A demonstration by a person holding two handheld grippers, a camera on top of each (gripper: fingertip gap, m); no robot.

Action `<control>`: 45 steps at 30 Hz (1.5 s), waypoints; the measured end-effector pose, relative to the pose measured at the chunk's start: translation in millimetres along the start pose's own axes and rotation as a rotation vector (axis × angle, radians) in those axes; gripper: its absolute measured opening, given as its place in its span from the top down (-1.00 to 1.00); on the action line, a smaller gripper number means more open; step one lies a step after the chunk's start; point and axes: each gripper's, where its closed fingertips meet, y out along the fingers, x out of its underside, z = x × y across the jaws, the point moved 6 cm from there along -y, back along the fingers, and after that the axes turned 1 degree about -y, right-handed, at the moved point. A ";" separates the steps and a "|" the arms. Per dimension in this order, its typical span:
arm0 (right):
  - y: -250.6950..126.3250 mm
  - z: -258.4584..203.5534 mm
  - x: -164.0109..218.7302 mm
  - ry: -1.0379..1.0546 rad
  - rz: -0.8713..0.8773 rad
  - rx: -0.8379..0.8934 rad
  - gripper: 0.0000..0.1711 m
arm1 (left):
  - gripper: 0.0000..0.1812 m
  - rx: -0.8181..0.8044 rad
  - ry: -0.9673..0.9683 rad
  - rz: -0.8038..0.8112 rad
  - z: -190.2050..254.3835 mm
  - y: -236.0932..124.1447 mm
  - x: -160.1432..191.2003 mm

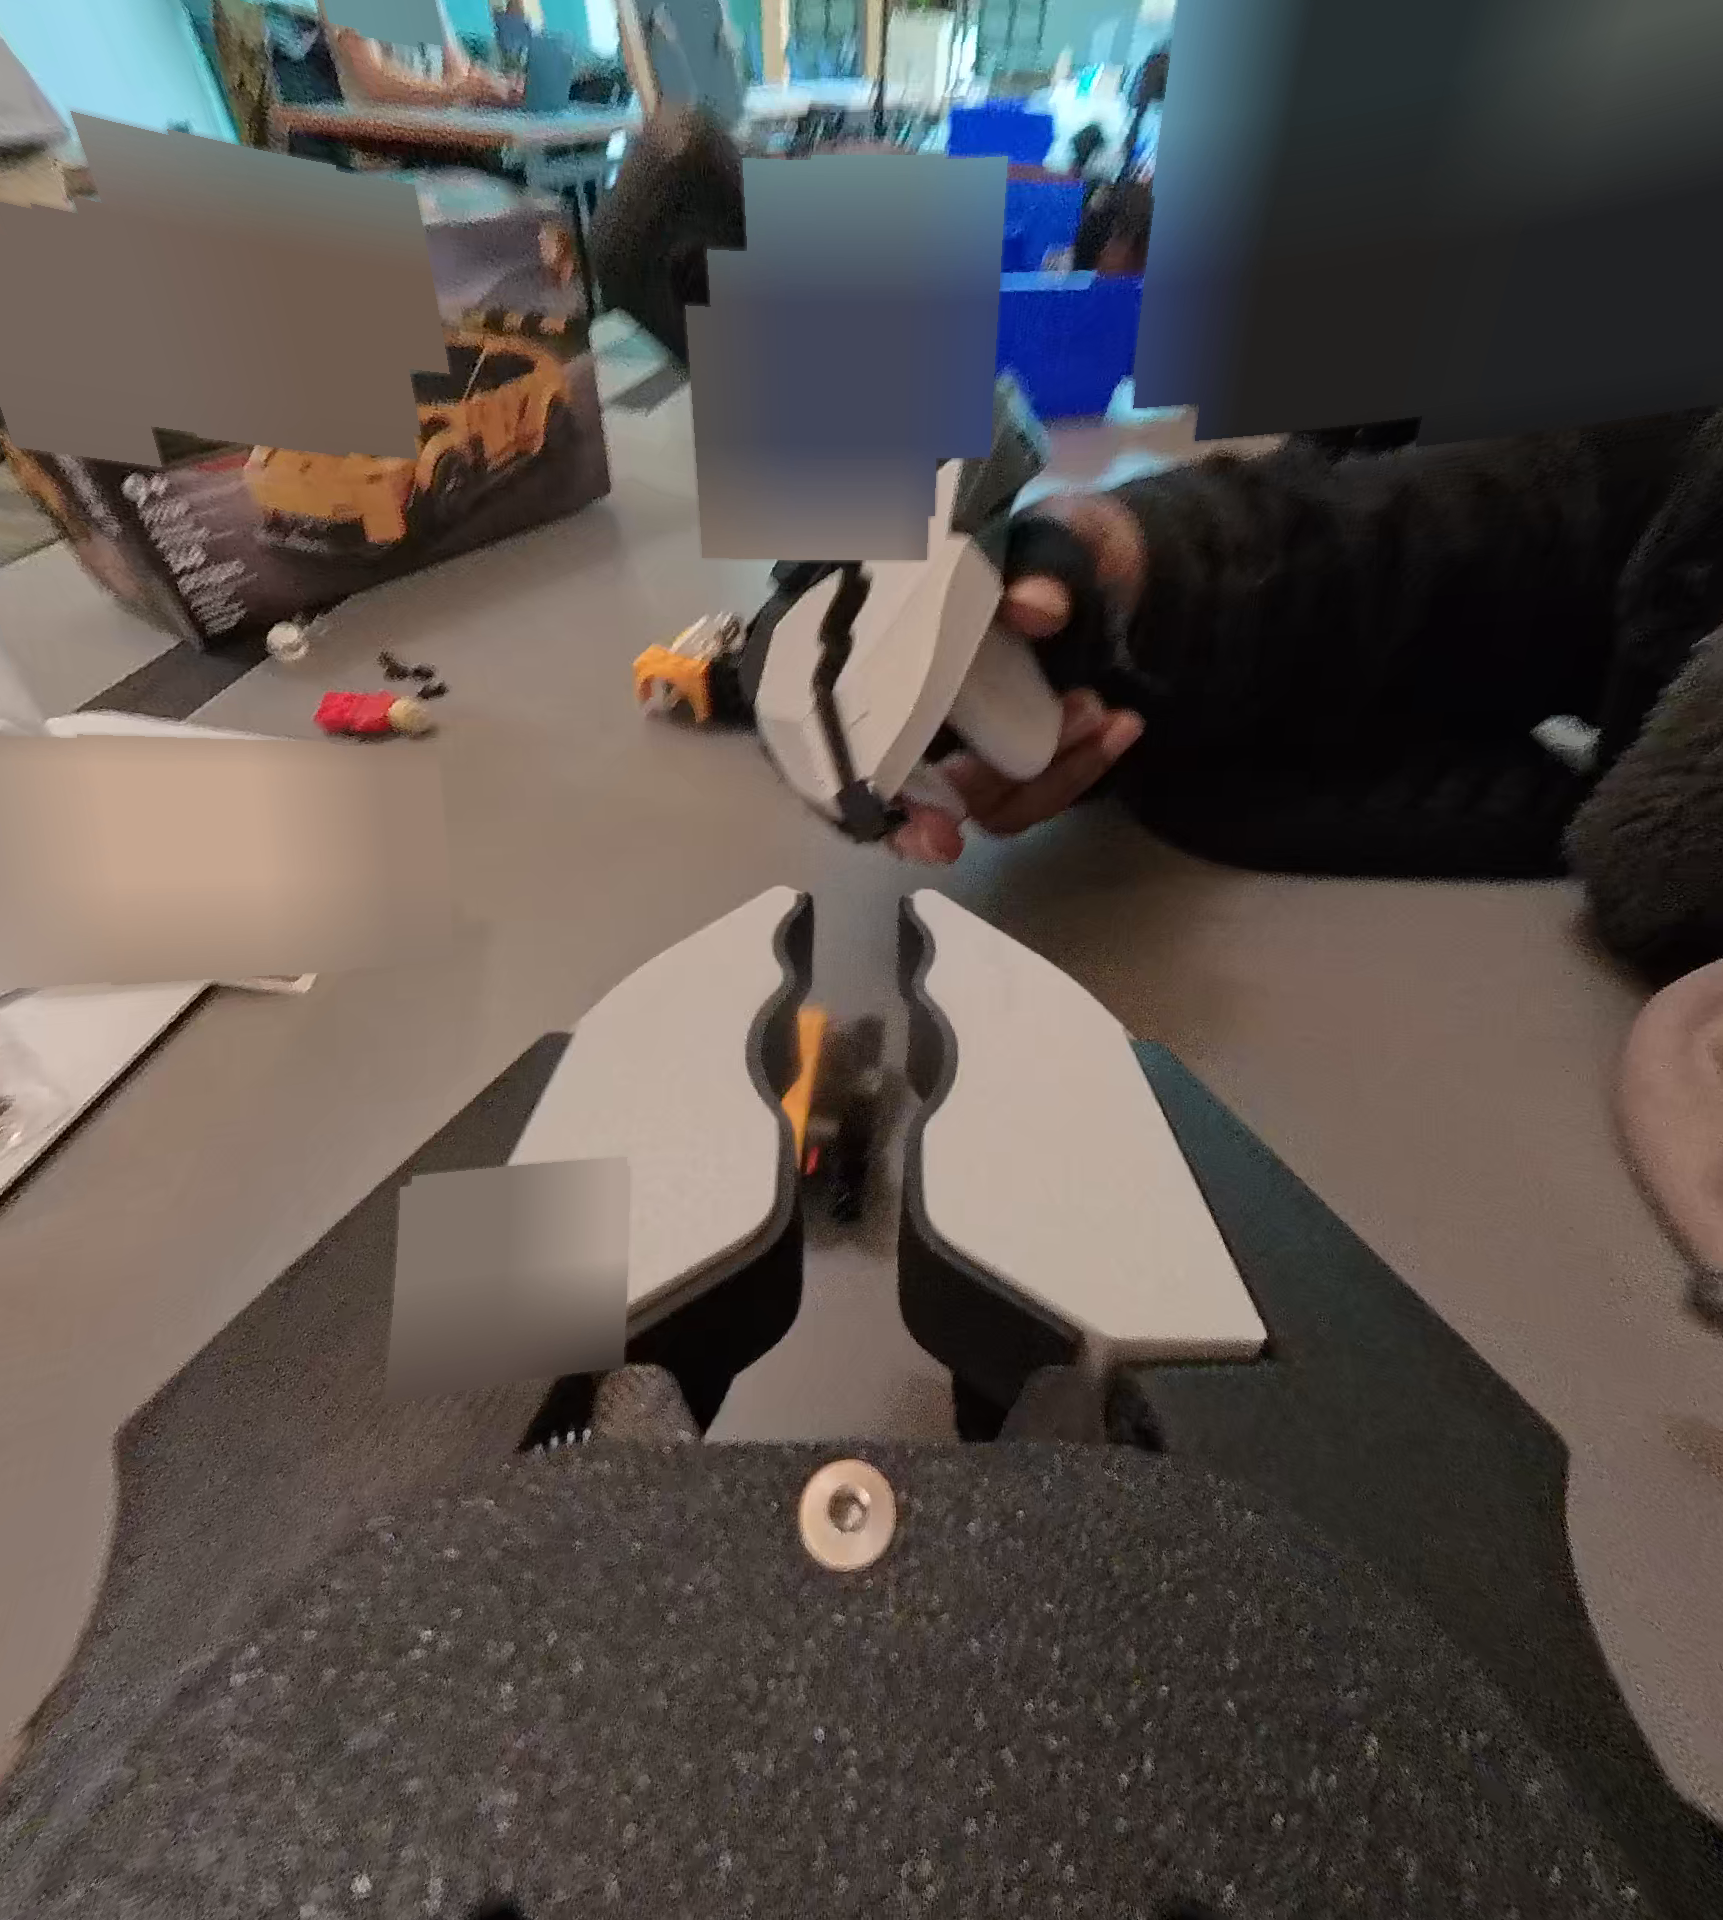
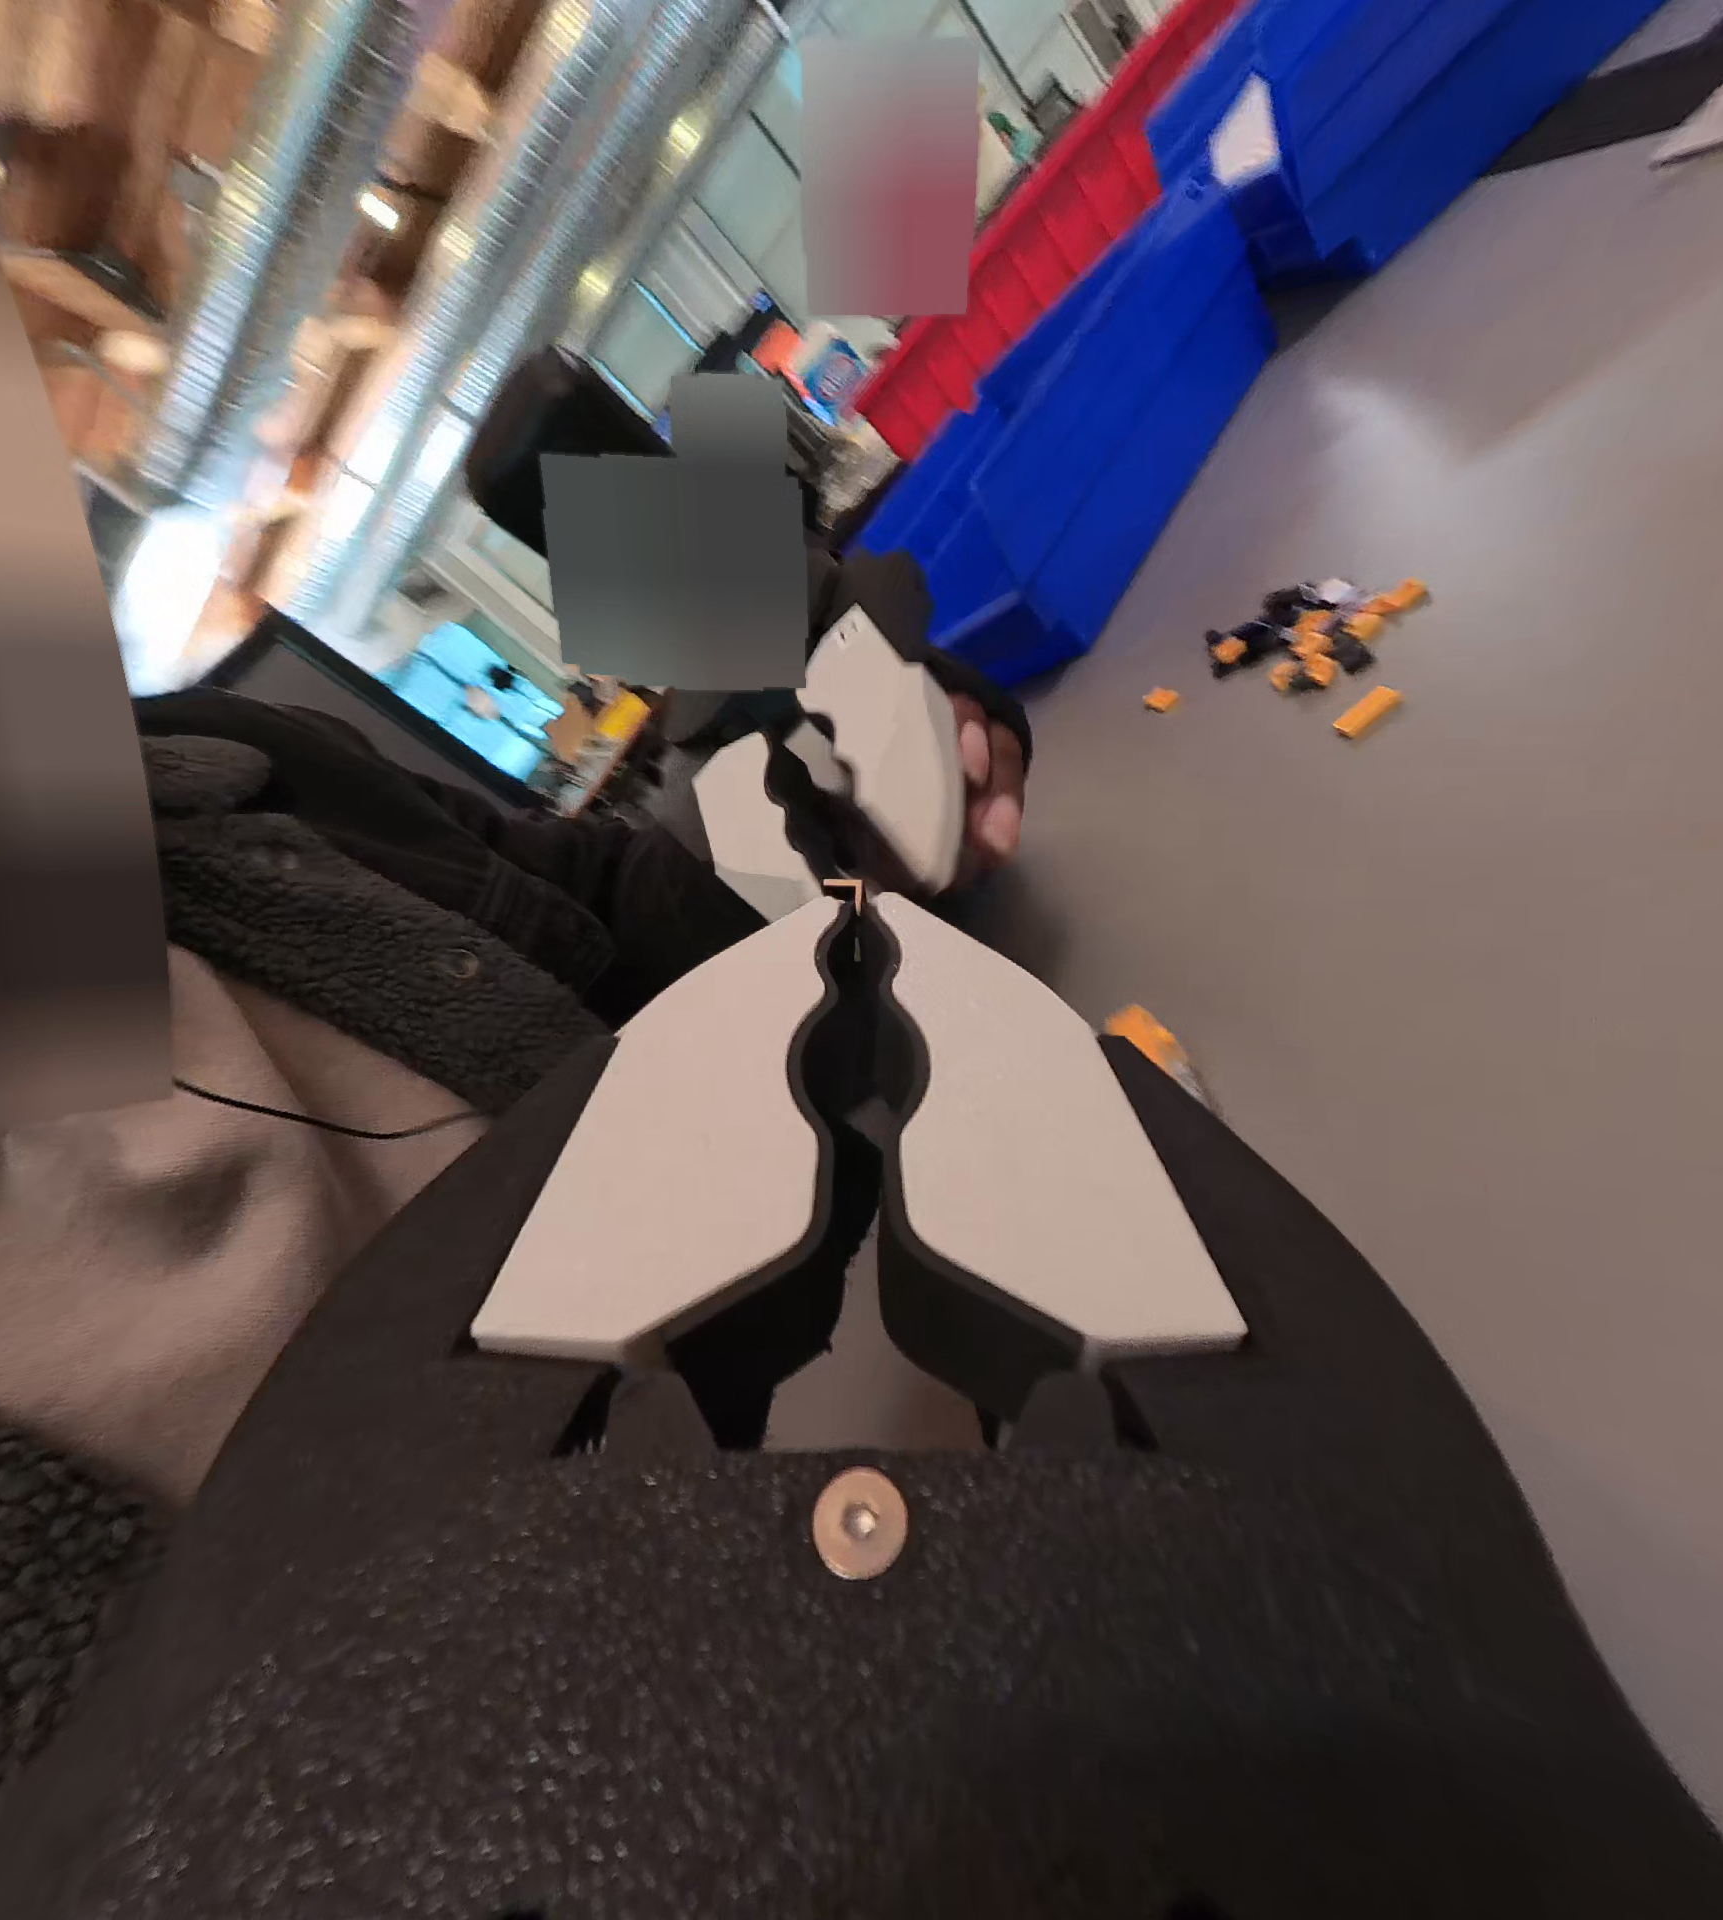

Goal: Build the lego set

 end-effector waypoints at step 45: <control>13.0 14.4 35.3 -0.612 -0.935 0.281 0.96 | 0.73 0.226 -0.362 -0.461 3.4 11.7 54.1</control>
